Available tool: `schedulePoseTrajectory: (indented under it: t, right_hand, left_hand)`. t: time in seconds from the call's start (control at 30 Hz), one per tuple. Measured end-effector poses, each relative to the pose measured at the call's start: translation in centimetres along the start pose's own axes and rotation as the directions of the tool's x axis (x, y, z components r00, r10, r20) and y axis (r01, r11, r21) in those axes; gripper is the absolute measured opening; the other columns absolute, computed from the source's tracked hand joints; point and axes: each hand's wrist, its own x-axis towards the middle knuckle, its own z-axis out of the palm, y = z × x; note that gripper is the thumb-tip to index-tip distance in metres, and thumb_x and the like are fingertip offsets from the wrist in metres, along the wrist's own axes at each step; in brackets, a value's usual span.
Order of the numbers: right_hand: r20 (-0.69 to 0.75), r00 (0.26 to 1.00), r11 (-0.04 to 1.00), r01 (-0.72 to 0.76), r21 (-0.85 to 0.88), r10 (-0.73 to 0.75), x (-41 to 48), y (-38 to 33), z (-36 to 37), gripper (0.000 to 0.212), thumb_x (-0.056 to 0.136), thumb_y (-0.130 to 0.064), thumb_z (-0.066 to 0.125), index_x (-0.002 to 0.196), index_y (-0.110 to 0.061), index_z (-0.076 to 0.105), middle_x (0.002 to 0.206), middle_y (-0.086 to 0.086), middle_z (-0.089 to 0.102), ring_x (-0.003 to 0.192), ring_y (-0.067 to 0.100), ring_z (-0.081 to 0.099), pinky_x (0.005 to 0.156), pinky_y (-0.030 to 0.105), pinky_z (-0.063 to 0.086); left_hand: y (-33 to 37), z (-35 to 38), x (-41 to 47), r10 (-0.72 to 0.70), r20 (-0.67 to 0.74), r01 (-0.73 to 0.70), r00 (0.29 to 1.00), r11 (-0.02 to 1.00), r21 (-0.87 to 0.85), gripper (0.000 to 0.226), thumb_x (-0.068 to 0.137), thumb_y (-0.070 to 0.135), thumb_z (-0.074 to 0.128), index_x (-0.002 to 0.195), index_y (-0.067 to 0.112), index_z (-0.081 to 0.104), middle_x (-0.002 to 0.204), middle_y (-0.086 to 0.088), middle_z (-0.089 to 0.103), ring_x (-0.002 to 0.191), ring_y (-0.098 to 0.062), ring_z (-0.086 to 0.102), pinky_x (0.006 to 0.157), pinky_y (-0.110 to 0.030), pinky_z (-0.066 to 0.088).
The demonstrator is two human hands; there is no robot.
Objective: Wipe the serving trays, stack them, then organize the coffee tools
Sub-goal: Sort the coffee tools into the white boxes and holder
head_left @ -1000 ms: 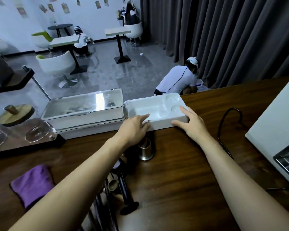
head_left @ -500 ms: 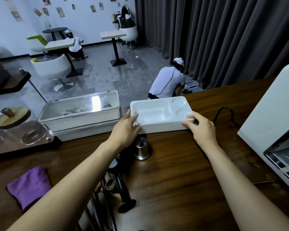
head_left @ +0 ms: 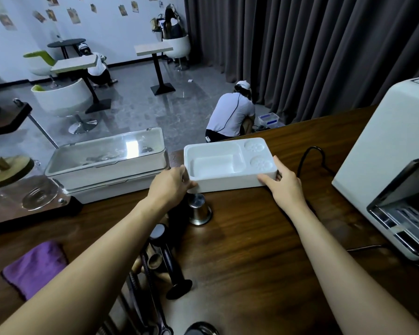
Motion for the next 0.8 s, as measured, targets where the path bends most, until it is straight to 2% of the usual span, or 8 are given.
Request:
schedulePoseTrajectory:
  t: [0.13,0.27,0.4,0.57,0.7,0.8]
  right_hand:
    - [-0.032,0.999,1.0,-0.009,0.025,0.01,-2.6,0.2,0.1,0.078,0.092,-0.04,0.07,0.157,-0.027,0.03,0.154,0.003,0.045,0.142,0.026,0.041,0.115,0.047,0.039]
    - [-0.064,0.998,1.0,-0.018,0.01,0.018,-5.7,0.4,0.0,0.077,0.092,-0.042,0.069,0.157,-0.03,0.03,0.154,0.001,0.046,0.141,0.025,0.042,0.113,0.047,0.04]
    - [-0.097,0.995,1.0,-0.017,0.025,0.019,-8.8,0.0,0.2,0.075,0.092,-0.039,0.07,0.156,-0.029,0.033,0.152,0.002,0.048,0.14,0.024,0.045,0.111,0.046,0.044]
    - [-0.133,0.991,0.997,0.0,0.075,0.01,-12.3,-0.4,0.9,0.071,0.093,-0.029,0.071,0.155,-0.024,0.036,0.15,0.003,0.05,0.138,0.023,0.047,0.11,0.044,0.046]
    - [-0.134,0.991,0.997,0.018,0.073,-0.008,-14.3,-0.3,1.4,0.069,0.091,-0.033,0.072,0.152,-0.029,0.041,0.145,-0.003,0.056,0.134,0.018,0.051,0.107,0.045,0.049]
    - [-0.148,0.989,0.996,0.025,0.088,-0.012,-15.3,-0.5,1.7,0.066,0.091,-0.028,0.073,0.151,-0.028,0.044,0.144,-0.004,0.057,0.131,0.016,0.053,0.104,0.036,0.05]
  left_hand:
    - [-1.0,-0.3,-1.1,0.067,0.004,-0.067,0.998,0.998,0.0,0.037,0.088,0.045,0.071,0.072,0.023,0.046,0.072,0.001,0.057,0.074,-0.027,0.056,0.058,-0.036,0.034]
    - [-2.1,-0.7,-2.6,0.166,0.007,-0.166,0.986,0.986,0.03,0.04,0.092,0.045,0.066,0.071,0.022,0.041,0.069,0.001,0.054,0.07,-0.028,0.052,0.058,-0.037,0.032]
    - [-3.2,-1.3,-4.1,0.218,0.022,-0.218,0.976,0.976,0.017,0.039,0.088,0.054,0.068,0.076,0.021,0.05,0.075,0.002,0.063,0.071,-0.025,0.057,0.057,-0.037,0.036]
    - [-4.1,-1.9,-6.1,0.257,0.043,-0.258,0.965,0.966,0.022,0.025,0.088,0.046,0.069,0.094,0.022,0.065,0.086,0.002,0.069,0.086,-0.028,0.064,0.066,-0.038,0.044]
    - [-5.1,-2.2,-7.4,0.247,0.062,-0.246,0.967,0.969,-0.013,0.034,0.085,0.049,0.069,0.108,0.025,0.069,0.097,0.002,0.074,0.092,-0.026,0.067,0.078,-0.04,0.053]
    - [-5.6,-2.5,-8.3,0.24,0.069,-0.239,0.968,0.971,-0.014,0.038,0.082,0.053,0.066,0.11,0.026,0.069,0.099,0.002,0.075,0.095,-0.028,0.067,0.081,-0.041,0.054]
